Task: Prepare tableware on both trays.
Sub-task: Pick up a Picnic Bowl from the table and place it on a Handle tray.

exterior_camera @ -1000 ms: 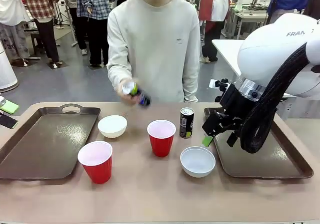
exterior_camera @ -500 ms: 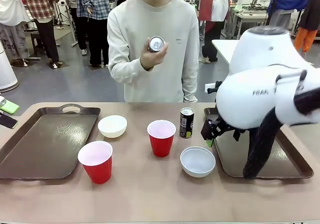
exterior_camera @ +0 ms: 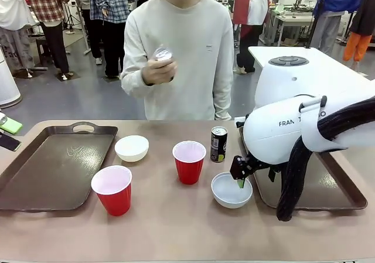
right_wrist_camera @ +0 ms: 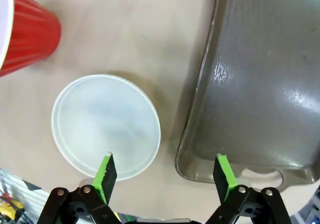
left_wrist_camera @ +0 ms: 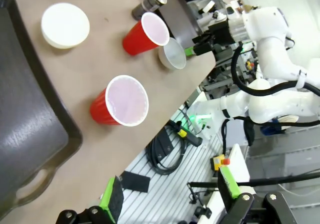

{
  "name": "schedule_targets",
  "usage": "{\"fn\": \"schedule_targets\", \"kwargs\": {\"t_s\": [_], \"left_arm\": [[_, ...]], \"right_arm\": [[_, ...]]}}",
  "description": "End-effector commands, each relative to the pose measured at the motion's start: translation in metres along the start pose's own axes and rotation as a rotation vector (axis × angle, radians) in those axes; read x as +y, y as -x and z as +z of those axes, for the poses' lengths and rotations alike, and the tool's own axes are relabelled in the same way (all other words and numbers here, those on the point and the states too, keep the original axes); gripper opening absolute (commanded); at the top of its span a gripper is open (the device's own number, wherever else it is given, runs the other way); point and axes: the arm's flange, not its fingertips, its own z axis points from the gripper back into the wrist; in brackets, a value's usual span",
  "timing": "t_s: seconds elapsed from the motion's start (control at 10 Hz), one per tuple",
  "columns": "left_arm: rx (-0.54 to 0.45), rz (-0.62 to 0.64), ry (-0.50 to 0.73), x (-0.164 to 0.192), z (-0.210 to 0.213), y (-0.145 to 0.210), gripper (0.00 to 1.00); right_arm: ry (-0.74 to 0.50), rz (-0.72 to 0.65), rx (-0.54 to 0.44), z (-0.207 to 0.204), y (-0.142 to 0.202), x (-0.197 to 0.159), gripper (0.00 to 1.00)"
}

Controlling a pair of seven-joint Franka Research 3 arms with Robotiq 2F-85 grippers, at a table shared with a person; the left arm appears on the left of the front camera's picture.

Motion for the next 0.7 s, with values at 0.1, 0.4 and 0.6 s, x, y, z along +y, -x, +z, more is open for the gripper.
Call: {"fn": "schedule_targets", "kwargs": {"t_s": [0.1, 0.4, 0.6], "left_arm": [[0.001, 0.000, -0.001, 0.000, -0.001, 0.000, 1.00], [0.001, 0.000, -0.001, 0.000, -0.001, 0.000, 1.00], [0.001, 0.000, -0.001, 0.000, -0.001, 0.000, 1.00]], "right_arm": [[-0.026, 0.040, 0.010, -0.034, 0.017, -0.002, 0.94], [-0.065, 0.079, 0.003, -0.036, 0.014, 0.006, 0.68], [-0.063, 0.080, -0.001, -0.034, 0.014, 0.005, 0.50]]}}
